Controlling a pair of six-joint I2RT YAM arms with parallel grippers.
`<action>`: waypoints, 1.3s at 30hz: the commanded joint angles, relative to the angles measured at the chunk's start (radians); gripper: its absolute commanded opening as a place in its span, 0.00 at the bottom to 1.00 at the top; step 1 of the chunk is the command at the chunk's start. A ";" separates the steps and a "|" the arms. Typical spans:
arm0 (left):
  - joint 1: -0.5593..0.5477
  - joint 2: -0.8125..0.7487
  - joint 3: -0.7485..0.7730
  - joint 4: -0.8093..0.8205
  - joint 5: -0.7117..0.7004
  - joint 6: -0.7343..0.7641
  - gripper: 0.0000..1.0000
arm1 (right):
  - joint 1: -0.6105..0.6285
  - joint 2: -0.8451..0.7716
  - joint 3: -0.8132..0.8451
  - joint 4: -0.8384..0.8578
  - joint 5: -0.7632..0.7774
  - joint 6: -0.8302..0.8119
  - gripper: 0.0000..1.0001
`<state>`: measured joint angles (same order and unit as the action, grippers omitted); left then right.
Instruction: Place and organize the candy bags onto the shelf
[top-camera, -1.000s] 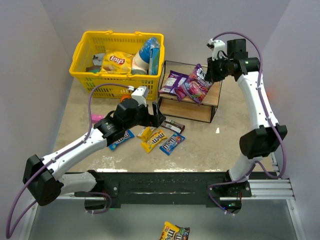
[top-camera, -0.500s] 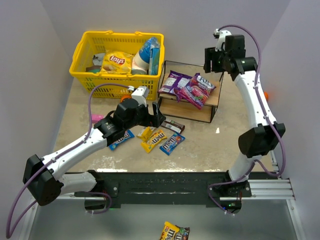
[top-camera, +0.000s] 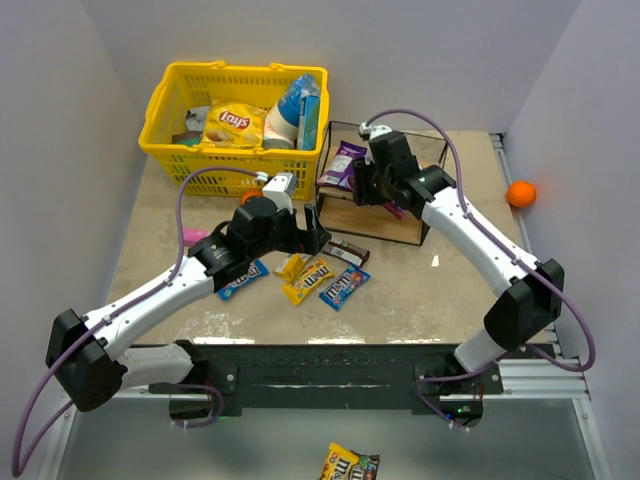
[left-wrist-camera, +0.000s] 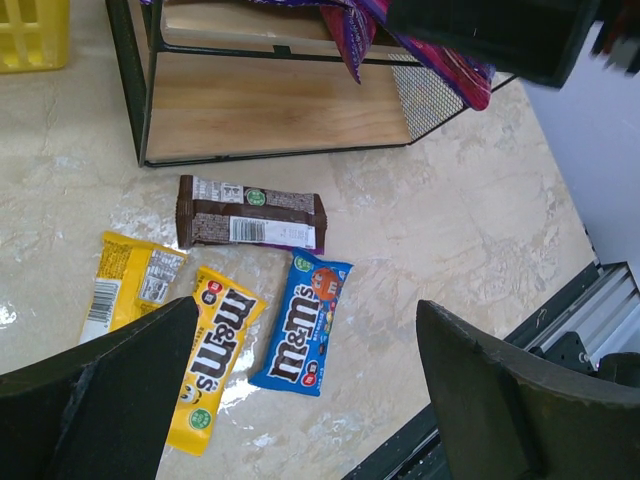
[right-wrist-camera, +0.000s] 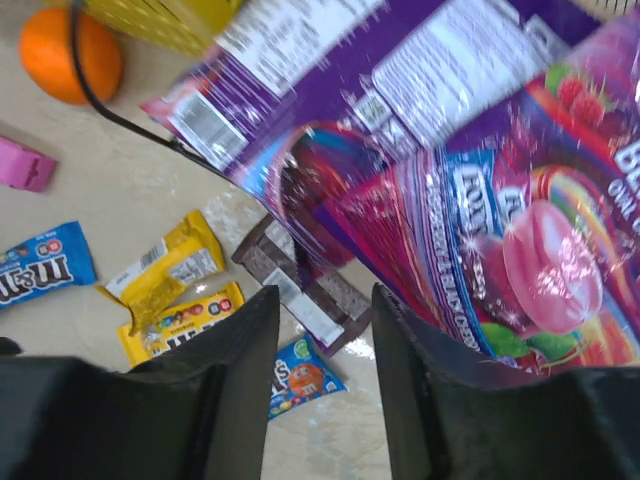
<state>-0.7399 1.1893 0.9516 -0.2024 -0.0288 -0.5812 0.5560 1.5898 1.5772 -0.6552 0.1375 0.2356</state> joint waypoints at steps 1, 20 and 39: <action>0.008 -0.016 0.029 0.018 -0.006 0.030 0.96 | -0.002 -0.086 -0.098 0.057 0.048 0.120 0.35; 0.008 0.007 0.001 0.041 0.012 0.011 0.96 | -0.096 -0.065 -0.123 -0.034 0.318 0.176 0.28; 0.007 -0.003 0.029 0.014 -0.017 0.012 0.96 | -0.076 -0.134 -0.114 0.210 -0.071 0.137 0.33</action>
<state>-0.7395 1.2007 0.9516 -0.2001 -0.0280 -0.5819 0.4576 1.4200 1.4216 -0.5842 0.1780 0.3897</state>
